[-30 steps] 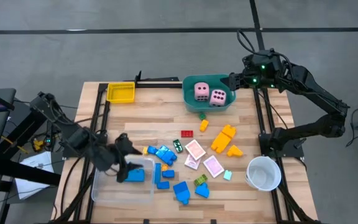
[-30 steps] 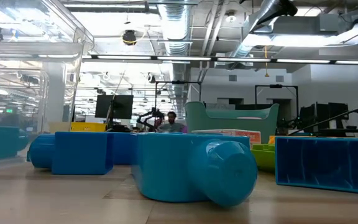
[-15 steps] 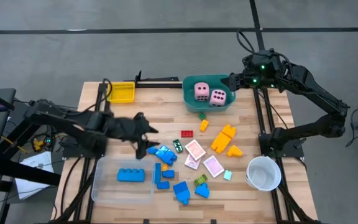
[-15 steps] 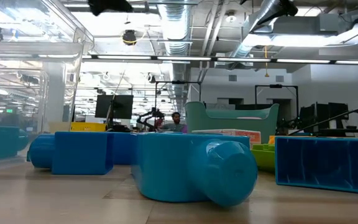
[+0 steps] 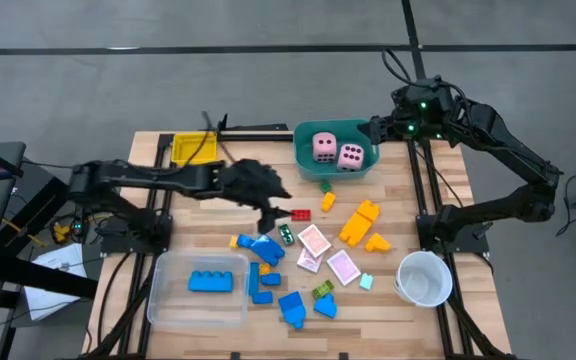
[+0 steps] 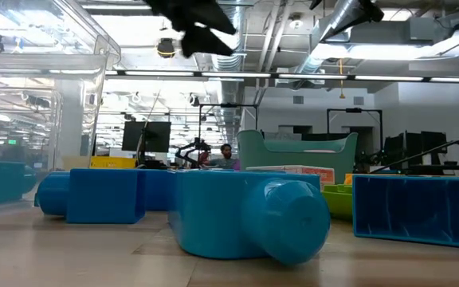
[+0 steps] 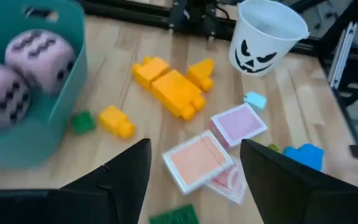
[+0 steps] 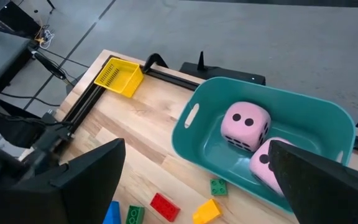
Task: Pick & Place Toys
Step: Put the blue game pieces into the transparent bin
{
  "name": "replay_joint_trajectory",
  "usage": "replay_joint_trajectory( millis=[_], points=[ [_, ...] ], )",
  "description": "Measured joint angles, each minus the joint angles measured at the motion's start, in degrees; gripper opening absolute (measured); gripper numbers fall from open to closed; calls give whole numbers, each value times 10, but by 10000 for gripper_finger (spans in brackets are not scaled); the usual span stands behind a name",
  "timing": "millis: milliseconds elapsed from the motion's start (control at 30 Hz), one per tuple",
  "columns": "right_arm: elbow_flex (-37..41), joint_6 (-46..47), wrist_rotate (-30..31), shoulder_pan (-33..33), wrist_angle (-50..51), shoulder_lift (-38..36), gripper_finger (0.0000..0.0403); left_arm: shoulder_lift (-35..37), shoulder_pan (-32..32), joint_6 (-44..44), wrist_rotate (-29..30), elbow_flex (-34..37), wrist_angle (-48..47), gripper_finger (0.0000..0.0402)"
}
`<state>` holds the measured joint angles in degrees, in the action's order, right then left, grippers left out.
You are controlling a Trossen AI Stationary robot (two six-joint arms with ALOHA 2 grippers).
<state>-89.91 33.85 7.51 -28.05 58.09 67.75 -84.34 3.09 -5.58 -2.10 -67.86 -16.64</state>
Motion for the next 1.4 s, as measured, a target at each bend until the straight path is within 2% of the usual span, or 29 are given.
replay_joint_trajectory(
  millis=[100,267,567,800,967,1400],
  points=[
    [0,-1,0,-5,0,0,386,-59,-4,59,-7,-69,-50,253],
    [0,-9,0,-12,0,0,386,-149,-9,168,8,-165,-187,283],
    [0,-19,0,-14,2,1,386,-214,-31,267,-15,-179,-351,314],
    [0,-26,0,-14,2,1,386,-230,-72,293,-17,-172,-349,313],
    [0,-30,0,-13,2,1,386,-227,-92,289,-25,-135,-329,315],
    [0,-30,-1,-12,2,1,386,-230,-96,232,16,-116,-316,315]
  ],
)
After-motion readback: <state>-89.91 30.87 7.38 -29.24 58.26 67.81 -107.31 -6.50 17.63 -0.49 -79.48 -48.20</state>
